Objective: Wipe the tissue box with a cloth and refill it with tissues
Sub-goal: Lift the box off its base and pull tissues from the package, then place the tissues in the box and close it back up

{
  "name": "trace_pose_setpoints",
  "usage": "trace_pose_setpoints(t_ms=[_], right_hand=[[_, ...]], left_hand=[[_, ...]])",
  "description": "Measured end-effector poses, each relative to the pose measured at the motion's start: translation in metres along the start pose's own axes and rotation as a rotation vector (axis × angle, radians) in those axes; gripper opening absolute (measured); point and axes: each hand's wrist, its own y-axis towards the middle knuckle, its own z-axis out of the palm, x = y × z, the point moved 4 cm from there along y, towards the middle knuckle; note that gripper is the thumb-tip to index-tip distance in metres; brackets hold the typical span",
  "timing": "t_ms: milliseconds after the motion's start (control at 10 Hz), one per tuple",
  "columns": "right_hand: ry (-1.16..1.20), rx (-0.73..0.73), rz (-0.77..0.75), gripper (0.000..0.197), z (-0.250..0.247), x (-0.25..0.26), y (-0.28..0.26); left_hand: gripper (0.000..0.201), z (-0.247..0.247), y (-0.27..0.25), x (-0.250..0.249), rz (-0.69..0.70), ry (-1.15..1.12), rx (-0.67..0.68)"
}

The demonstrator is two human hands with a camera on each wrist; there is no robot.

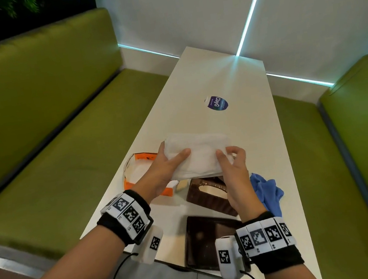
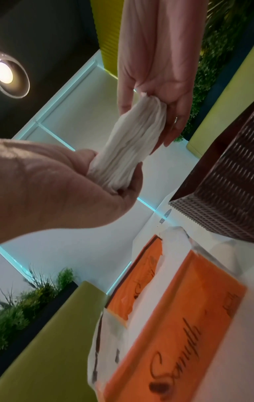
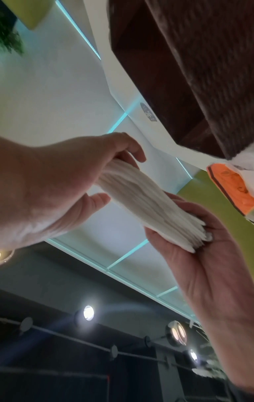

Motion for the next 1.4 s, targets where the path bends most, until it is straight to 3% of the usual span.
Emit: trace_pose_setpoints(t_ms=[100,200,500,600,700,900,1000,1100,1200,1300,1400], right_hand=[[0.026,0.007,0.111,0.050,-0.019,0.003,0.003],[-0.164,-0.060,0.169,0.069,-0.046,0.001,0.009],[-0.988,-0.027,0.170,0.036,-0.055,-0.025,0.029],[-1.159,0.010,0.150,0.028,-0.045,-0.031,0.034],[-1.259,0.079,0.120,0.028,-0.036,-0.037,0.035],[-1.253,0.062,0.125,0.031,-0.030,-0.043,0.035],[-1.322,0.014,0.112,0.050,-0.034,-0.036,0.037],[-1.446,0.009,-0.023,0.039,-0.035,-0.030,0.039],[-1.482,0.163,-0.012,0.027,-0.027,-0.044,0.043],[-1.505,0.314,0.040,0.024,-0.020,-0.058,0.041],[-1.443,0.279,0.048,0.033,-0.020,-0.050,0.038]], left_hand=[[0.063,0.013,0.010,0.000,-0.015,0.180,-0.016],[0.058,0.036,0.019,0.003,-0.073,0.387,0.007],[0.054,0.088,0.034,0.039,-0.075,0.900,0.051],[0.054,0.092,0.041,0.051,-0.126,0.994,0.016],[0.050,0.091,0.040,0.059,-0.266,1.025,0.041],[0.043,0.090,0.040,0.065,-0.153,1.208,0.060],[0.045,0.095,0.038,0.059,-0.095,1.394,0.073],[0.049,0.101,0.034,0.058,0.112,1.577,0.086],[0.043,0.099,0.032,0.063,0.065,1.594,0.141],[0.034,0.092,0.032,0.065,0.030,1.465,0.210],[0.036,0.077,0.027,0.043,0.153,1.205,0.170]])
